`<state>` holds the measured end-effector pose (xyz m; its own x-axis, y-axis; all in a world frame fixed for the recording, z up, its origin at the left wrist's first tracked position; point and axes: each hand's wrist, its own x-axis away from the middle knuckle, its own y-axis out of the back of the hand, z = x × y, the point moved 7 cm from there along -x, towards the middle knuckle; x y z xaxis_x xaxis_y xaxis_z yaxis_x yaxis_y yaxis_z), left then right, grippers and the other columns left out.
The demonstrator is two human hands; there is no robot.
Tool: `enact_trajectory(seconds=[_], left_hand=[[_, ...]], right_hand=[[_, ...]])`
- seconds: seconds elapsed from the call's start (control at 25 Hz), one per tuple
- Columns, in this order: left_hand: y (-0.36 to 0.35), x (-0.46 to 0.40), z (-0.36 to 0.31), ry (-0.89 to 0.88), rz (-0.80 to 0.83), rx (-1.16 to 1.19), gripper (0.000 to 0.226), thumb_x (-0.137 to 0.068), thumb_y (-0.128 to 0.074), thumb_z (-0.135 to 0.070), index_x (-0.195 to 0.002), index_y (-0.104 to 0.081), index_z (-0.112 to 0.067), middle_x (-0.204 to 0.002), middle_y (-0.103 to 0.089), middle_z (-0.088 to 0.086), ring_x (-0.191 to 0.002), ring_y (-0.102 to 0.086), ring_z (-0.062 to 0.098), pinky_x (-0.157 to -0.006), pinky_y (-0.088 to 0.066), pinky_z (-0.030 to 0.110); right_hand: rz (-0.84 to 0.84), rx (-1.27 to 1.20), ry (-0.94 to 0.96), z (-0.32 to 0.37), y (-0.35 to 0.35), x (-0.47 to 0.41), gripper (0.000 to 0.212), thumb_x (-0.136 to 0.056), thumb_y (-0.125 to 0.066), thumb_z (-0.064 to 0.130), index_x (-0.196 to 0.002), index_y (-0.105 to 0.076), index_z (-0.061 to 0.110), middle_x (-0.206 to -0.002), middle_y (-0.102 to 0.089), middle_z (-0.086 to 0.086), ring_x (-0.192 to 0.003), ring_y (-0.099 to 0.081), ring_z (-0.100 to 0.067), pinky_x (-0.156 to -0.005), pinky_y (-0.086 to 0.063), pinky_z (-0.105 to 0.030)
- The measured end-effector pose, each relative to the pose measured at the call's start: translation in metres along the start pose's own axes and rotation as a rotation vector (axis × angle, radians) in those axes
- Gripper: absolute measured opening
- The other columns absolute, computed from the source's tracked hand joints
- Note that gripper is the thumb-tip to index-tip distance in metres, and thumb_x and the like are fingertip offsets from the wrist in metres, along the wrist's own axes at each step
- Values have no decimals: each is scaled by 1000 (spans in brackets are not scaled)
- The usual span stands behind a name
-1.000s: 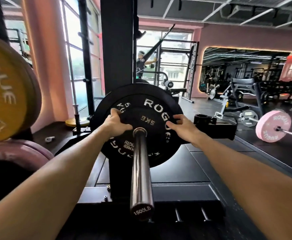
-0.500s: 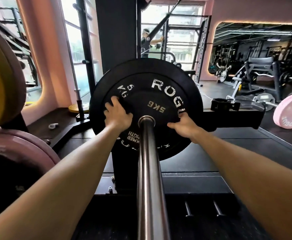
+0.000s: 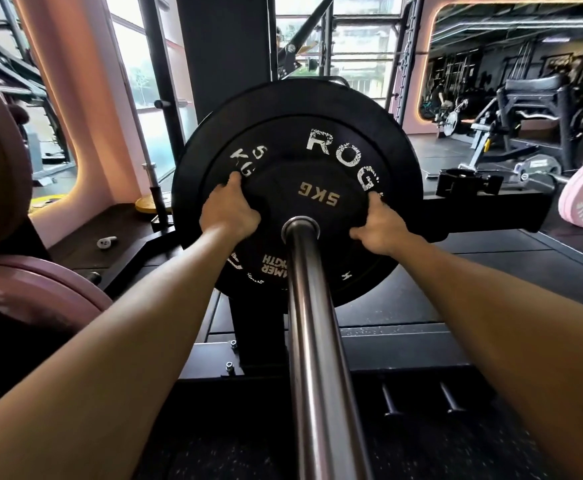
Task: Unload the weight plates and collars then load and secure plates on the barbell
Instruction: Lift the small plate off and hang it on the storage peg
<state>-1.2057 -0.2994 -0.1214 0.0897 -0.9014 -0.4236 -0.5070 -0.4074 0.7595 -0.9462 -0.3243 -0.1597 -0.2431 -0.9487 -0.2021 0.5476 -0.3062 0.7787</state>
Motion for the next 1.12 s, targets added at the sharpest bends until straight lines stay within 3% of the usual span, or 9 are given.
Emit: enact_trajectory(seconds=[0.12, 0.2, 0.28, 0.4, 0.6, 0.8, 0.96, 1.04, 1.12], left_hand=[[1, 9, 9, 86, 41, 192, 55, -73, -68, -9, -124, -52, -19, -108, -66, 14, -106, -61, 35, -85, -50, 33], [3, 20, 13, 109, 55, 234, 52, -74, -66, -8, -123, -55, -20, -108, -66, 13, -107, -60, 34, -83, -47, 28], [9, 34, 17, 108, 42, 225, 47, -77, -64, -16, -123, -57, -22, -110, -67, 13, -109, -60, 36, -86, -47, 29], [25, 66, 19, 105, 6, 212, 47, -78, -62, -29, -125, -59, -27, -111, -69, 13, -108, -61, 37, -93, -51, 38], [57, 126, 10, 78, -44, 160, 27, -80, -61, -27, -107, -62, -25, -103, -69, 14, -103, -61, 41, -78, -43, 34], [87, 190, 10, 64, -43, 168, 21, -79, -65, -27, -99, -61, -26, -102, -70, 11, -103, -61, 39, -79, -45, 35], [108, 237, 9, 67, -24, 194, 17, -79, -65, -25, -94, -57, -29, -99, -70, 7, -99, -63, 35, -73, -41, 31], [119, 258, 8, 63, -24, 193, 18, -79, -65, -25, -96, -59, -29, -97, -69, 5, -97, -63, 33, -71, -40, 30], [131, 276, 5, 52, -26, 179, 20, -80, -64, -23, -99, -60, -27, -91, -66, 3, -95, -63, 32, -70, -39, 30]], right_hand=[[48, -83, -3, 0, 2, 11, 66, -85, -68, 16, -138, -31, 15, -121, -59, -16, -112, -57, -35, -97, -45, -37], [5, -60, 10, 2, 6, 19, 64, -79, -75, 19, -134, -42, 15, -122, -61, -14, -114, -58, -34, -98, -46, -37], [-74, -38, 17, 4, 12, 34, 55, -75, -77, 22, -126, -55, 16, -119, -65, -13, -112, -59, -35, -95, -49, -37], [-131, -98, -14, 3, 17, 67, 42, -76, -68, 14, -118, -60, 15, -114, -66, -13, -109, -60, -37, -92, -51, -37], [-104, -295, -27, 2, 27, 133, 47, -66, -57, -4, -109, -62, 16, -103, -69, -11, -103, -61, -36, -91, -52, -46], [-114, -297, 18, 8, 52, 209, 40, -72, -56, -12, -105, -61, 9, -85, -64, -5, -70, -57, -15, -67, -45, -26], [-136, -254, 64, 14, 67, 258, 37, -73, -55, -11, -105, -61, 7, -93, -64, -6, -80, -54, -20, -64, -39, -22], [-131, -250, 59, 15, 74, 281, 39, -74, -55, -12, -108, -59, 7, -93, -61, -5, -72, -51, -17, -53, -38, -19], [-121, -262, 49, 15, 78, 301, 41, -74, -55, -13, -110, -59, 7, -95, -61, -7, -70, -52, -14, -55, -40, -18]])
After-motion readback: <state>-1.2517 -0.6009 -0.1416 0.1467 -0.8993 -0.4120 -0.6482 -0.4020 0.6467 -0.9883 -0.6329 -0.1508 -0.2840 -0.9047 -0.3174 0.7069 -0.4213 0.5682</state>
